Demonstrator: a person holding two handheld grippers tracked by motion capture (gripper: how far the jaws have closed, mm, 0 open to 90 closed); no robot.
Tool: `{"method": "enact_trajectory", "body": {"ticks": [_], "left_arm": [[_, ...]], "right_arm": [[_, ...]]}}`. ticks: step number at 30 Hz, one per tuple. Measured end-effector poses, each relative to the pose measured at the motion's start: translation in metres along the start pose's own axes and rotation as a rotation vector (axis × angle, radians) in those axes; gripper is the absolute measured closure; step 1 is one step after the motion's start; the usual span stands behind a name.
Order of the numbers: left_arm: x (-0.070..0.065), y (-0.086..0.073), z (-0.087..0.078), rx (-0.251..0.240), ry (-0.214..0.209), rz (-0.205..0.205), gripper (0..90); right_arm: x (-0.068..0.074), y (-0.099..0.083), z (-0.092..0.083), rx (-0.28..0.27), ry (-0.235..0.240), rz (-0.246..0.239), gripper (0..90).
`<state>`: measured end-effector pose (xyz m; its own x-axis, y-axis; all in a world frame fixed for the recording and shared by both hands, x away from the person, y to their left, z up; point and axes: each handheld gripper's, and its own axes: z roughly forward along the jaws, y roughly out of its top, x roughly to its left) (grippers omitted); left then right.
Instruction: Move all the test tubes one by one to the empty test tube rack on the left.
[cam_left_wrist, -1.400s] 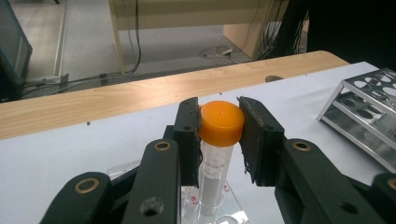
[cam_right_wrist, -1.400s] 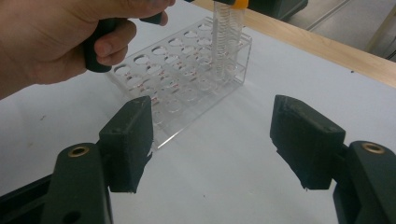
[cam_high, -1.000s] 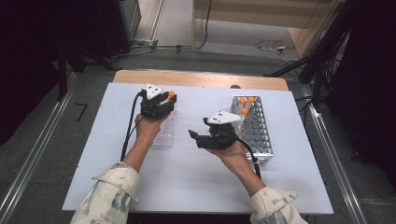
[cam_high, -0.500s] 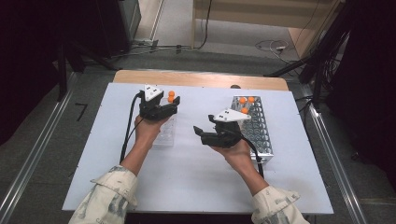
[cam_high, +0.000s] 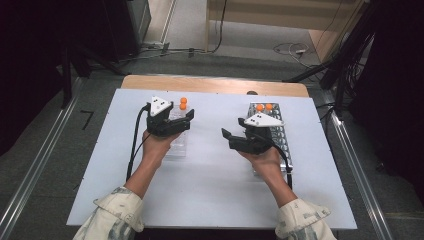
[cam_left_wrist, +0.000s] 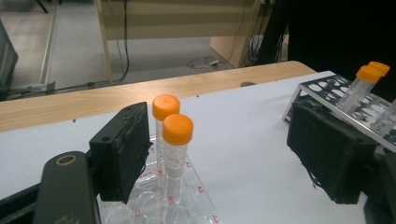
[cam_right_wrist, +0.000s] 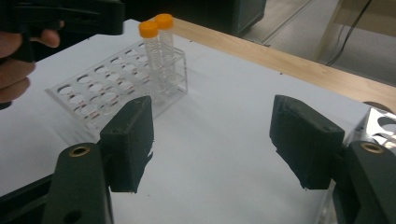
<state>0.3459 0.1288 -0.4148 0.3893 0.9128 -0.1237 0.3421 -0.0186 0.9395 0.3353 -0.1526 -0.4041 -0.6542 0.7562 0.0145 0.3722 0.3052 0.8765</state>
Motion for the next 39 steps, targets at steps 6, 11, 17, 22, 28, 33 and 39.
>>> {"method": "enact_trajectory", "body": {"ticks": [6, 11, 17, 22, 28, 33, 39], "left_arm": [[-0.004, -0.003, -0.008, 0.007, -0.01, 0.017, 18.4], [-0.007, -0.01, -0.013, 0.008, -0.002, 0.036, 18.5], [-0.005, -0.011, -0.017, 0.004, -0.008, 0.017, 18.5], [-0.006, -0.01, -0.019, -0.007, -0.007, 0.012, 18.6], [-0.007, -0.011, -0.017, -0.003, -0.01, 0.012, 18.6], [-0.007, -0.012, -0.017, 0.001, -0.017, 0.009, 18.6], [-0.007, -0.012, -0.016, 0.006, -0.018, 0.011, 18.8]], "right_arm": [[-0.012, -0.002, -0.005, -0.009, -0.038, 0.013, 29.0], [-0.024, -0.003, -0.009, -0.023, -0.076, 0.028, 29.0], [-0.04, -0.005, -0.013, -0.036, -0.123, 0.056, 29.2], [-0.052, -0.013, -0.013, -0.053, -0.178, 0.068, 30.2], [-0.064, -0.02, -0.017, -0.073, -0.217, 0.09, 31.5], [-0.068, -0.023, -0.015, -0.048, -0.222, 0.104, 32.8], [-0.072, -0.026, -0.01, -0.009, -0.223, 0.114, 37.4]]}}
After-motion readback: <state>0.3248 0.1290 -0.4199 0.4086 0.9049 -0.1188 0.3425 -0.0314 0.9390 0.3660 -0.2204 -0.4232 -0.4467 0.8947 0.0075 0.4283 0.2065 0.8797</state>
